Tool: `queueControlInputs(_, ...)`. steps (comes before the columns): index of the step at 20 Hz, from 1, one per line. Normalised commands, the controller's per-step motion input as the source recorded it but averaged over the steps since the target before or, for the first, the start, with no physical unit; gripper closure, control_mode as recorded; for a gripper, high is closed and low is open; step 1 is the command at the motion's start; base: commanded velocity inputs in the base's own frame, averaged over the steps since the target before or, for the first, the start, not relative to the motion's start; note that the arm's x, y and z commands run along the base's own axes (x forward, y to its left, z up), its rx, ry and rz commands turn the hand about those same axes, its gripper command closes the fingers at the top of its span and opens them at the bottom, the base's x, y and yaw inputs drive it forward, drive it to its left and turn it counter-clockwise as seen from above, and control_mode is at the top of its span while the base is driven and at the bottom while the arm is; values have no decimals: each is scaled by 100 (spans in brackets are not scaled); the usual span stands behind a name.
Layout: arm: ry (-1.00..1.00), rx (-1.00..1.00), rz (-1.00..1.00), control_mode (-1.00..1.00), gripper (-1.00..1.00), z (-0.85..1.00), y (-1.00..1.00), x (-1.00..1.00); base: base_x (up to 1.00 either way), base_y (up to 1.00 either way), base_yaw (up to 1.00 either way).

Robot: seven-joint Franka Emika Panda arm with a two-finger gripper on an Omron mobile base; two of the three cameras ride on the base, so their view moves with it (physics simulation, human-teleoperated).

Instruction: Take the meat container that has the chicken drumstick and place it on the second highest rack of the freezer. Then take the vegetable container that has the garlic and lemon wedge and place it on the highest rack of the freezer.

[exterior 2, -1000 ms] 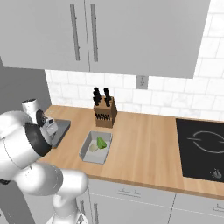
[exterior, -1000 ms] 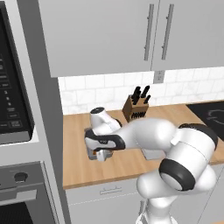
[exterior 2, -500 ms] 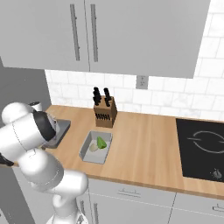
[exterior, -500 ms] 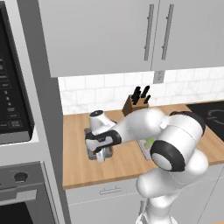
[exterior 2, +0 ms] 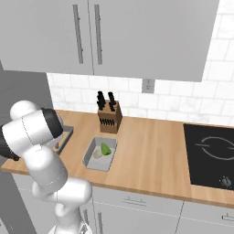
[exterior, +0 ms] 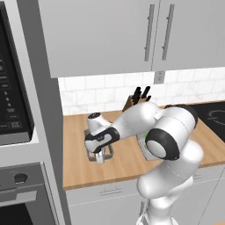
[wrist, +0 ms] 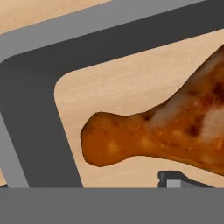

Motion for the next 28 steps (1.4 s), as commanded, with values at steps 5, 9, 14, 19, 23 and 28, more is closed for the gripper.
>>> queueControlInputs(5,0,0,3,-100,100,-9,0,0,0,0,0)
queueControlInputs(9,0,0,2,-100,100,-11,0,0,0,0,0)
queueControlInputs(14,0,0,5,-100,100,-2,0,0,0,0,0)
queueControlInputs(19,-7,0,5,-100,100,2,0,-24,0,0,0)
queueControlInputs(23,-25,0,7,-100,100,26,0,-49,0,0,0)
queueControlInputs(28,-35,0,8,-100,100,61,0,-49,0,0,0)
